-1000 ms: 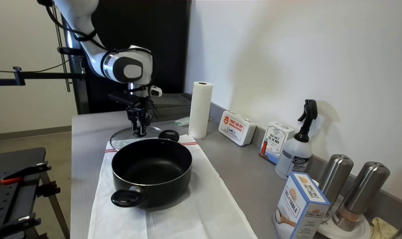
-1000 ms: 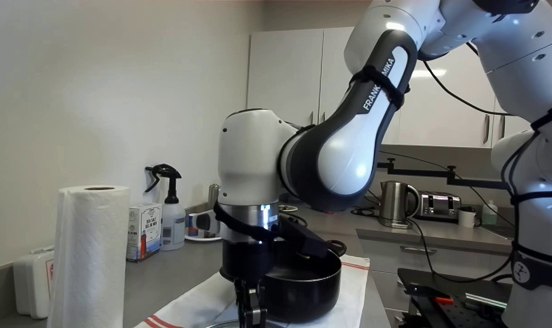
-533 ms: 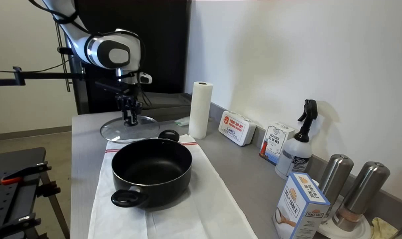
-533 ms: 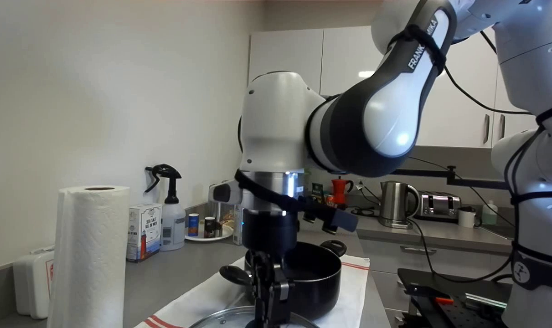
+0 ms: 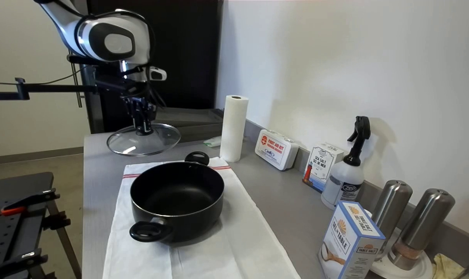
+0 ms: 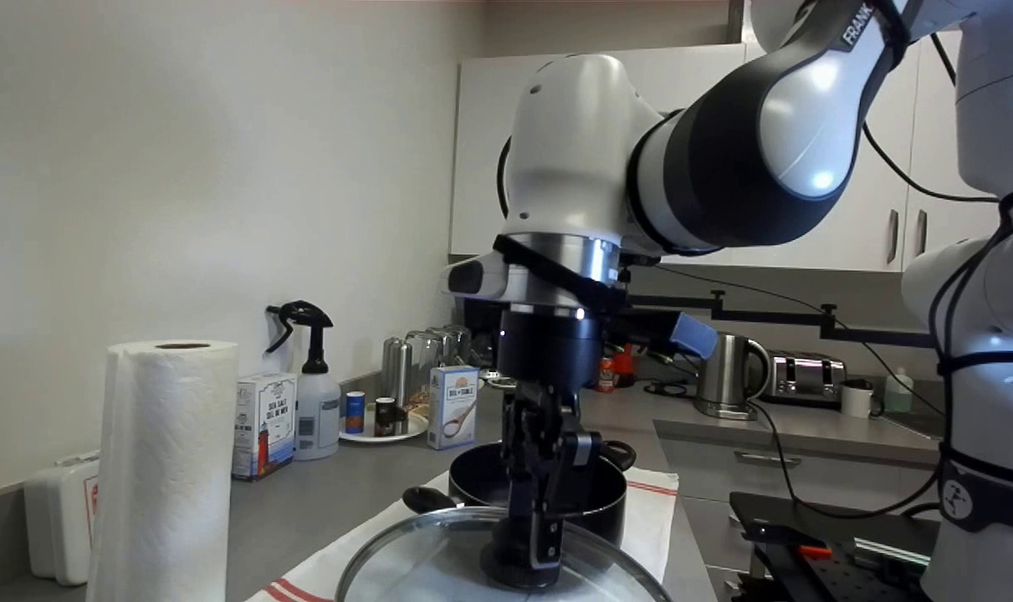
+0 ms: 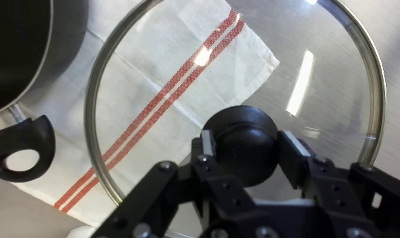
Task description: Put the lid on the pot
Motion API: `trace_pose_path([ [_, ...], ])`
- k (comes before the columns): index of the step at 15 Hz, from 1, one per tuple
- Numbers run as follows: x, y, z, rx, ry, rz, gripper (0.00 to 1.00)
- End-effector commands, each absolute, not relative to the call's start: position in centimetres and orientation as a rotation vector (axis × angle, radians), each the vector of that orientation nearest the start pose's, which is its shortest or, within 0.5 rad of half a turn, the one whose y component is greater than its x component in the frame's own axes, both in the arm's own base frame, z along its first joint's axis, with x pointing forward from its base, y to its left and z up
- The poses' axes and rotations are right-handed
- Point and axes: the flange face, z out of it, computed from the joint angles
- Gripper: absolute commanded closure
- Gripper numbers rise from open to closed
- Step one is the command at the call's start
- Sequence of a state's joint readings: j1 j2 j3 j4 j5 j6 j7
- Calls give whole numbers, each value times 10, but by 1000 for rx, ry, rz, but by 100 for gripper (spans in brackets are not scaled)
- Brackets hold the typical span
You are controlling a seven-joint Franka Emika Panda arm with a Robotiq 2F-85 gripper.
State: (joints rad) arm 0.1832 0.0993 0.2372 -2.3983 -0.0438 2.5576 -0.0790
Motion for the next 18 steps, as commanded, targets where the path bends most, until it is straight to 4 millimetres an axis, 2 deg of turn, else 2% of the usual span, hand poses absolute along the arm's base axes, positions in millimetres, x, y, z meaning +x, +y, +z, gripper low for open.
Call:
trace_pose_path([
  [1, 445, 189, 313, -3042, -779, -161, 75],
  [5, 445, 159, 328, -3086, -681, -207, 75],
  [9, 456, 114, 335, -3132, -512, -217, 75],
  [14, 474, 50, 333, -3173, -270, -191, 75],
  [18, 481, 6, 327, -3206, -101, -150, 75],
])
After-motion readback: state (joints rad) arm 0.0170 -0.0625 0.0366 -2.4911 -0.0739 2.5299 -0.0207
